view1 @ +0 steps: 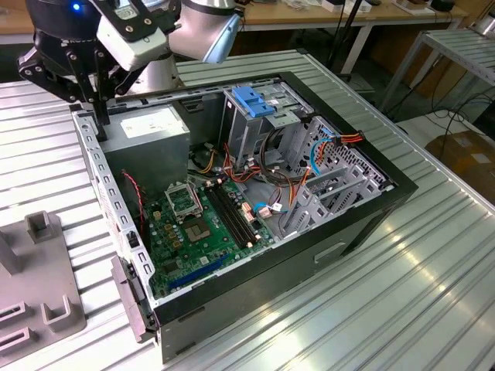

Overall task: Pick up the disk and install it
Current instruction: 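Reach for the disk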

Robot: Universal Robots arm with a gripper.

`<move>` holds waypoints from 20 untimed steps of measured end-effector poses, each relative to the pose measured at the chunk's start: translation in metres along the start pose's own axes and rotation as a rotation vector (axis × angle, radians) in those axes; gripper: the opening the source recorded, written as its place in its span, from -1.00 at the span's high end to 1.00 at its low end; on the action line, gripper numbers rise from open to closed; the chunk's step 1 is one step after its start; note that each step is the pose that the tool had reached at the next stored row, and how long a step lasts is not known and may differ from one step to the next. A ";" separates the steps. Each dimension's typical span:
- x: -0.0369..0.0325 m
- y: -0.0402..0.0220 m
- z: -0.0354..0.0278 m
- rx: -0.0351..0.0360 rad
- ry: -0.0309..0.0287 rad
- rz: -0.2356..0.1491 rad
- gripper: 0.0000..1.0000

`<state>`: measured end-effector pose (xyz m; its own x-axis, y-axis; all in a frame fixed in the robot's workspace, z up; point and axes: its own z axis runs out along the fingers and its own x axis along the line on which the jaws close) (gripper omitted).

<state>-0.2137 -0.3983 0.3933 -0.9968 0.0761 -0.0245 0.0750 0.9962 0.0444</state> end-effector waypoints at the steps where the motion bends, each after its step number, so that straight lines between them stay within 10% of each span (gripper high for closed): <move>1: 0.0044 0.0002 -0.0001 0.0000 0.0000 0.000 0.80; 12: 0.0486 0.0056 0.0007 0.0037 -0.0001 -0.001 0.80; 17: 0.0679 0.0093 0.0008 0.0087 0.0288 -0.002 0.80; 20: 0.0804 0.0088 0.0008 0.0090 0.0334 -0.003 0.80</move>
<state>-0.2931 -0.3834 0.3910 -0.9974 0.0717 0.0088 0.0719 0.9968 0.0353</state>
